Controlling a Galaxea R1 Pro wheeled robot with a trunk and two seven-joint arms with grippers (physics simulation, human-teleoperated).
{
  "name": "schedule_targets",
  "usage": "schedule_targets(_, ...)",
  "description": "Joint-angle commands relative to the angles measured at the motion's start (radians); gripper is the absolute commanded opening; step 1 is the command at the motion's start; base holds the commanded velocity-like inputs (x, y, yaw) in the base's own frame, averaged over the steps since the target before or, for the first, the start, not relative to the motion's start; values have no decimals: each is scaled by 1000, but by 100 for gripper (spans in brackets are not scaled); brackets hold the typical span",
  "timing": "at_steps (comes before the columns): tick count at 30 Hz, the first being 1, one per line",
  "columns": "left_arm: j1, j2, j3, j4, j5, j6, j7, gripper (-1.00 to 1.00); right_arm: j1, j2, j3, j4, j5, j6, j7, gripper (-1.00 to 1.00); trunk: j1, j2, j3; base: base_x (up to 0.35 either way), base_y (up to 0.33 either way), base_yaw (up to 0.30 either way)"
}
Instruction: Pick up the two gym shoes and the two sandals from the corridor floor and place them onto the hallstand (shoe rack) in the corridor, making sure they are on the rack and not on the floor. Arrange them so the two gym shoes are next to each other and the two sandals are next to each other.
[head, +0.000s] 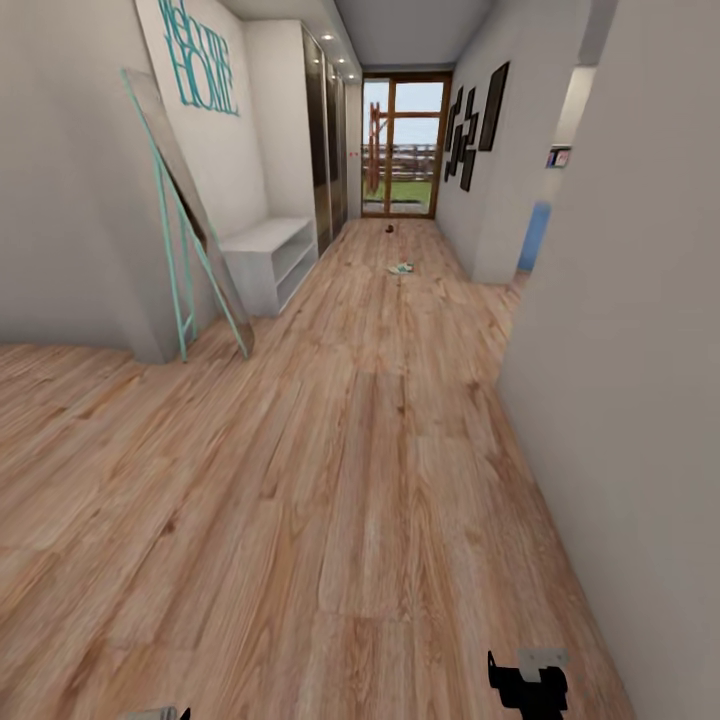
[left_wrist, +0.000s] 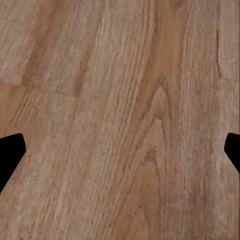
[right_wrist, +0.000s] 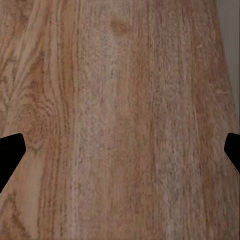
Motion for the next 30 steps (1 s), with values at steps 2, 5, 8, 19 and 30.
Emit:
schedule_targets(2,-1,0,4,1,9,0,-9,100,-1,0,2,1,6,-1,-7,100,0,0,1,339,0,0)
schedule_targets(5,-1,-1,4,1,9,0,-9,100,-1,0,2,1,6,-1,-6,100,0,0,5,339,0,0)
schedule_targets(8,-1,-2,4,1,9,0,-9,100,-1,0,2,1,6,-1,-6,100,0,0,9,339,0,0)
schedule_targets(19,-1,-2,4,1,8,0,-9,100,-1,0,2,1,6,-1,-7,100,0,0,13,339,0,0)
schedule_targets(30,-1,-7,3,1,6,0,-9,100,-1,0,2,1,6,-1,-7,100,0,0,13,339,0,0)
